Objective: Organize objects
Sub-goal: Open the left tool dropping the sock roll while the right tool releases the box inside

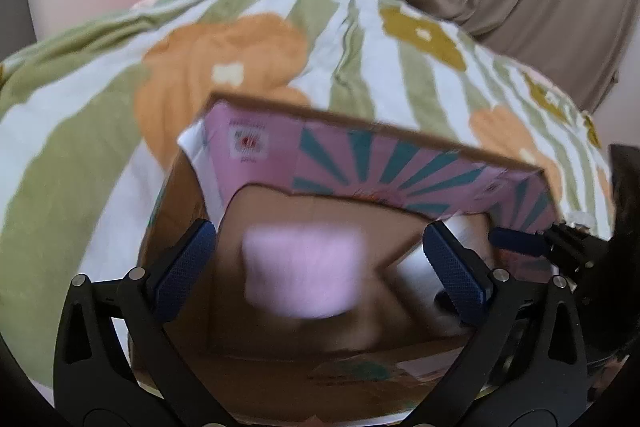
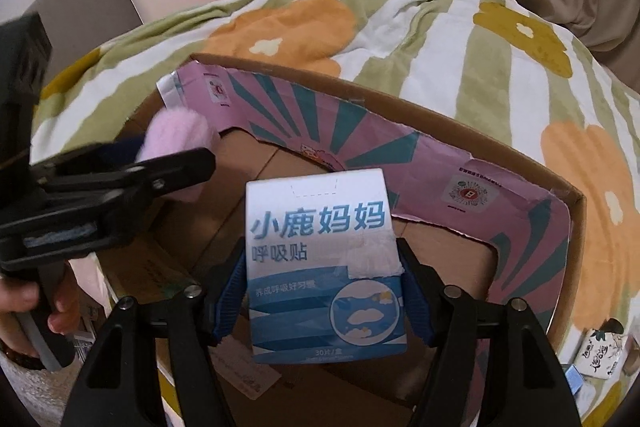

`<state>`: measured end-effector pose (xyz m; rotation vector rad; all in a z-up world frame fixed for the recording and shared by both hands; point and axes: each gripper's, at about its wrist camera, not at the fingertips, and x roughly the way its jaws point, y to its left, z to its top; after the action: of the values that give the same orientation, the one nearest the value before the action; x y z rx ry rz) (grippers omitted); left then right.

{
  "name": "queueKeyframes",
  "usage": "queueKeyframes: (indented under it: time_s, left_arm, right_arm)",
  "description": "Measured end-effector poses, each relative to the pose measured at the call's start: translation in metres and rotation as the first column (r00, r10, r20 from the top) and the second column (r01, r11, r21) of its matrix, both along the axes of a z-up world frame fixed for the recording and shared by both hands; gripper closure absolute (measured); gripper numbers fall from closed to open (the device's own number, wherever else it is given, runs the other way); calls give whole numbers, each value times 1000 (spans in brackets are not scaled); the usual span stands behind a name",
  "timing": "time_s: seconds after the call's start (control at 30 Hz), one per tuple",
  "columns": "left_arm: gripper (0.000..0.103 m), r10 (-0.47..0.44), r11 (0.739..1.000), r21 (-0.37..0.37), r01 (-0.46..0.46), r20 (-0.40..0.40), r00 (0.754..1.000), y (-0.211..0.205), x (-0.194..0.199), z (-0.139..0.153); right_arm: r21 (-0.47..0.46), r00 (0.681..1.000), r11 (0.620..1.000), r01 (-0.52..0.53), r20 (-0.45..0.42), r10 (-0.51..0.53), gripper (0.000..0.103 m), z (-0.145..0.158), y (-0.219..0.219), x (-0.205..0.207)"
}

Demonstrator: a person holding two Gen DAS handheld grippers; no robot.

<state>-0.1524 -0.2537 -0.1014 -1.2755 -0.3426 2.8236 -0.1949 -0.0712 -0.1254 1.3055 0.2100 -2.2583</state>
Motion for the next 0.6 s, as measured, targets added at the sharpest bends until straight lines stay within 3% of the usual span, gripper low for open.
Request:
queueKeyframes:
  time_s: [0.1, 0.6]
  left_arm:
    - [0, 1, 1000, -18, -1, 17, 1000, 2, -3, 3]
    - [0, 35, 999, 16, -35, 8, 999, -6, 14, 14]
  right_arm:
    - [-5, 1000, 1000, -6, -4, 6, 1, 3, 2, 5]
    - [4, 997, 999, -47, -55, 47, 1, 17, -3, 25]
